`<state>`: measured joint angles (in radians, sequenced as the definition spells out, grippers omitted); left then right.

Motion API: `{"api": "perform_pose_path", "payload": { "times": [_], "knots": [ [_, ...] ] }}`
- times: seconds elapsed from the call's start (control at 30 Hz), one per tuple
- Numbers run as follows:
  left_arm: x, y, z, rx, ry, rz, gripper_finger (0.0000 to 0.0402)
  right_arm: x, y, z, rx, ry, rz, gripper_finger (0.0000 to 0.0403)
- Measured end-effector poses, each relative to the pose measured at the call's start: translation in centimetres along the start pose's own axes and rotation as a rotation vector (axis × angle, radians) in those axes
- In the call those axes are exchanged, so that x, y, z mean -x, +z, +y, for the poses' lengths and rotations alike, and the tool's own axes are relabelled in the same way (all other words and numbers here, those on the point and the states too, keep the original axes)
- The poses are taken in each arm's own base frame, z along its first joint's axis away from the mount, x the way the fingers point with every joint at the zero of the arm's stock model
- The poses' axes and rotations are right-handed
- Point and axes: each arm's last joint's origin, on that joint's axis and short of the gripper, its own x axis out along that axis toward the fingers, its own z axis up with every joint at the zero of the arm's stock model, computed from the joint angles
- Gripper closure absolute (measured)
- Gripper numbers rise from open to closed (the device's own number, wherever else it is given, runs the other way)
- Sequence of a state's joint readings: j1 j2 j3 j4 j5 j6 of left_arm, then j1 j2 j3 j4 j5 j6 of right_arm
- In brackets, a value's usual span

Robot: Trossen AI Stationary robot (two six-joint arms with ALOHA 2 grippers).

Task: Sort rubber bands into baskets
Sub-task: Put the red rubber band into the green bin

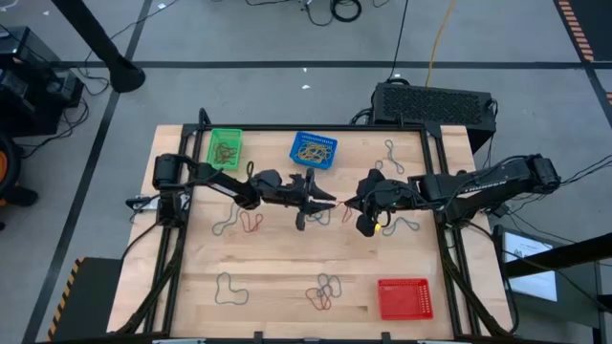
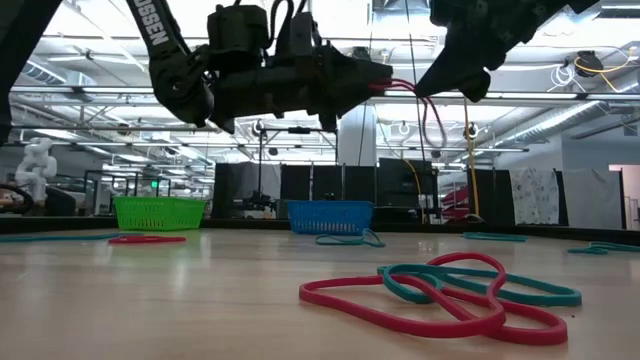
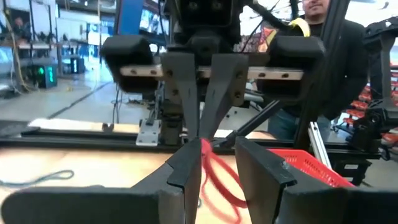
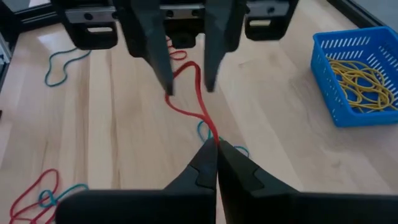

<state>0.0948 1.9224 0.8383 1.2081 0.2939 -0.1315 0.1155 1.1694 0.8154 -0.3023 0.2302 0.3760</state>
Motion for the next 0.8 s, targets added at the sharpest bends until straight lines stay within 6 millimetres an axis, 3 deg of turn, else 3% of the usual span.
{"api": "perform_pose_path", "payload": {
  "times": [0.6, 0.8],
  "knots": [
    [0.05, -0.41, 0.47, 0.052, 0.034, 0.042, 0.0298, 0.02, 0.02, 0.11, 0.027, 0.005, -0.005, 0.0402],
    [0.05, -0.40, 0.47, 0.049, 0.034, 0.042, 0.0355, 0.02, 0.02, 0.11, 0.031, 0.005, -0.005, 0.0402]
  ]
}}
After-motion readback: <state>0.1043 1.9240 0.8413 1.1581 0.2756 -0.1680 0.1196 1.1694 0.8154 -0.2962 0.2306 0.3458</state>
